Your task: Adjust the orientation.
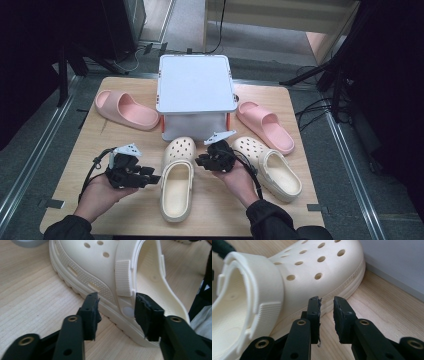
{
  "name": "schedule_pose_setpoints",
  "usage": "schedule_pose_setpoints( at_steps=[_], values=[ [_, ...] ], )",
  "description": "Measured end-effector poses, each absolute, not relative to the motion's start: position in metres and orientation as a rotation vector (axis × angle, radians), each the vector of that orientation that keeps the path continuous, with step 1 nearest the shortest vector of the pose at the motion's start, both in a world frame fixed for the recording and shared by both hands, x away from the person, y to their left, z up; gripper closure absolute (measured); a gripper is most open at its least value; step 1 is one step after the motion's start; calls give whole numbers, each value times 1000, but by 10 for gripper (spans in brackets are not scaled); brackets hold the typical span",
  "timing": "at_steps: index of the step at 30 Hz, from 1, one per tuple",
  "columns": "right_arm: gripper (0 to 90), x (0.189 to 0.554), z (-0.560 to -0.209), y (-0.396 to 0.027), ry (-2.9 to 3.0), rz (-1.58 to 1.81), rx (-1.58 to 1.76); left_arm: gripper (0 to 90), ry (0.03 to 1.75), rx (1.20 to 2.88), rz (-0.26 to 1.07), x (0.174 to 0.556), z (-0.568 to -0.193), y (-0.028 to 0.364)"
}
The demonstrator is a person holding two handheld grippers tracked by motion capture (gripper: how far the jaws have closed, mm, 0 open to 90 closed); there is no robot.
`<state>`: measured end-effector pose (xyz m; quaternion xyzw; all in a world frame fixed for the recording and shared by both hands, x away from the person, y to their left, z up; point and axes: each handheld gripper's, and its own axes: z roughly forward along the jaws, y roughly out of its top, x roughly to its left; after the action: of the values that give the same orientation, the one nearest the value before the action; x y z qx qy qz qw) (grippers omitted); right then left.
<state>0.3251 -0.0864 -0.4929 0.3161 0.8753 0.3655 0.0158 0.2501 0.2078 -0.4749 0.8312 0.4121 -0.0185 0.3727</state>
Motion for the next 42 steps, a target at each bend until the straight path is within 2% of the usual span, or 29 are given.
schedule_pose_setpoints(
  at_steps=[4,11,18,25,42],
  values=[
    [707,322,-488,-94,2738,1168,984,448,1054,2116,-50,250,-473,212],
    [658,312,-480,-109,2740,1203,982,368,1042,2113,-42,252,-470,216],
    [602,302,-472,-131,2725,1209,988,358,1029,2107,-37,257,-468,216],
    [607,293,-466,-152,2704,1210,1002,356,1025,2098,-74,266,-466,214],
    [608,277,-460,-205,2619,1153,1127,358,978,2135,-63,289,-464,208]
  ],
)
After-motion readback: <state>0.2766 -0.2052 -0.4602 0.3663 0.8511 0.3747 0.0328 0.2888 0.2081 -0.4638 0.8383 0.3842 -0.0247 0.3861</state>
